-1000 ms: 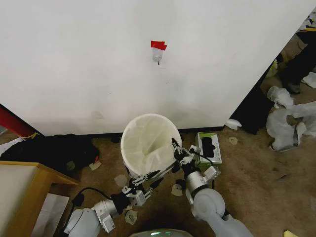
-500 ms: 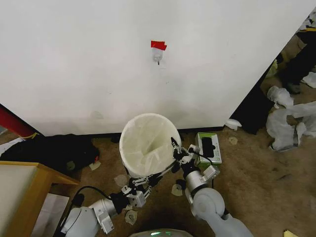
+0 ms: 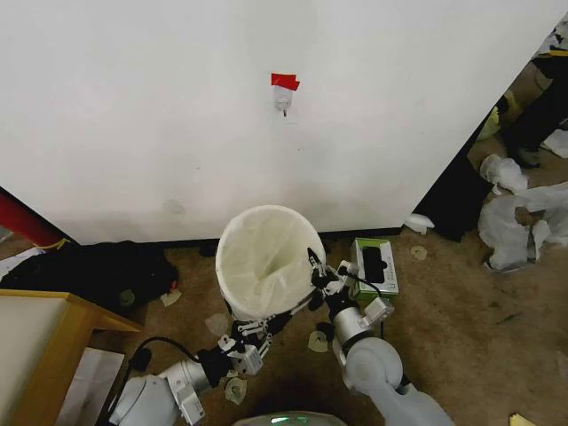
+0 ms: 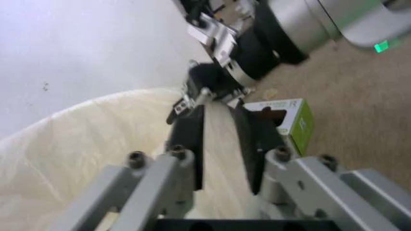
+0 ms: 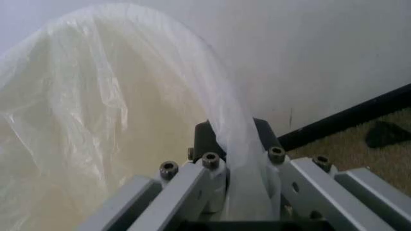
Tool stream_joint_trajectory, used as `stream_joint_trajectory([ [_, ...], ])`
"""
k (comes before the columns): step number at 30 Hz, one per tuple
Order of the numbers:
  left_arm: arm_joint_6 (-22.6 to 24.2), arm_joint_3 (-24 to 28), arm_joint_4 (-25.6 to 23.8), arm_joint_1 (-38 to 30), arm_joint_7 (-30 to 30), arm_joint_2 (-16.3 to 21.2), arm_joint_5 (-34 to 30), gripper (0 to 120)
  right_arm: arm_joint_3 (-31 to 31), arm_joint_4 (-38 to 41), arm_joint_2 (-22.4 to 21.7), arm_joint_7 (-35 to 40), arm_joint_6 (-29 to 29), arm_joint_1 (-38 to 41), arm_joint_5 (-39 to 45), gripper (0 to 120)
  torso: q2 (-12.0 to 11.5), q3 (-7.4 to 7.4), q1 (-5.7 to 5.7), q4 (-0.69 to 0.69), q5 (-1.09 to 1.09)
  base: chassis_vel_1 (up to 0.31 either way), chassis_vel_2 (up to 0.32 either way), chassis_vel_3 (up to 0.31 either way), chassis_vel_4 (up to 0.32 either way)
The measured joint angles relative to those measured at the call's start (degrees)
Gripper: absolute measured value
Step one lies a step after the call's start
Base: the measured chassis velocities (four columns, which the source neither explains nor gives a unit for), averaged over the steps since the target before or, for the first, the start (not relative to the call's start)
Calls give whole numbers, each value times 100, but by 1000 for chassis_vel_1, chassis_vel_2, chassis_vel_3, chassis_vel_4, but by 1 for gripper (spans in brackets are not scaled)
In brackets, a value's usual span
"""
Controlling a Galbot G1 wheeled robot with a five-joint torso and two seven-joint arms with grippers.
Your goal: Place the garbage bag over the trash bin.
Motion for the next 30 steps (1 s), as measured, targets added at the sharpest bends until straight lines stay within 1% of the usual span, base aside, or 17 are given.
stream_joint_trajectory([
  [2,122,117,-9,12,-59,16,0,35,-30,-8,12,-20,5,-1,-32,1,0,0,0,0,1,0,0,0,0],
  [5,164,236,84,-13,-56,-4,82,46,-42,-8,19,-28,8,0,-49,1,0,0,0,0,0,0,0,0,0],
  [6,178,270,122,-29,-54,-20,102,52,-43,2,19,-33,8,-10,-51,1,0,0,0,0,0,0,0,0,0],
  [7,178,270,122,-29,-54,-20,102,52,-43,2,19,-33,8,-10,-51,1,0,0,0,0,0,0,0,0,0],
  [8,188,288,154,-47,-52,-36,112,55,-44,13,19,-40,8,-21,-54,1,0,0,0,0,0,0,0,0,0],
  [9,195,301,185,-73,-49,-52,124,61,-45,23,18,-50,11,-39,-61,1,0,0,0,0,0,0,0,0,0],
  [10,207,309,216,-101,-45,-68,140,63,-46,27,17,-57,14,-52,-69,1,0,0,0,0,0,0,0,0,0],
  [11,227,311,246,-128,-41,-80,160,69,-50,31,18,-63,17,-67,-84,1,0,0,0,0,0,0,0,0,0],
  [12,243,312,264,-146,-39,-85,174,70,-53,34,20,-65,18,-75,-94,1,0,0,0,0,0,0,0,0,0],
  [14,294,305,301,-185,-35,-92,207,81,-66,52,35,-74,21,-91,-117,1,0,0,0,0,0,0,0,0,0],
  [15,294,305,301,-185,-35,-92,207,81,-66,52,35,-74,21,-91,-117,1,0,0,0,0,0,0,0,0,0],
  [16,319,296,310,-196,-35,-97,221,85,-75,62,45,-82,22,-97,-130,1,0,0,0,0,0,0,0,0,0],
  [17,340,288,312,-200,-35,-101,232,84,-82,69,56,-87,22,-102,-145,1,0,0,0,0,0,0,0,0,0],
  [22,433,277,267,-149,-35,-107,296,63,-91,77,97,-91,29,-119,-194,1,0,0,0,0,0,0,0,0,0],
  [23,433,277,267,-149,-35,-107,296,63,-91,77,97,-91,29,-119,-194,1,0,0,0,0,0,0,0,0,0],
  [25,443,277,258,-134,-33,-116,339,56,-95,85,112,-92,32,-124,-206,1,0,0,0,0,0,0,0,0,0],
  [30,451,260,242,-122,-19,-144,515,34,-96,133,122,-92,33,-141,-212,1,0,0,0,0,0,0,0,0,0],
])
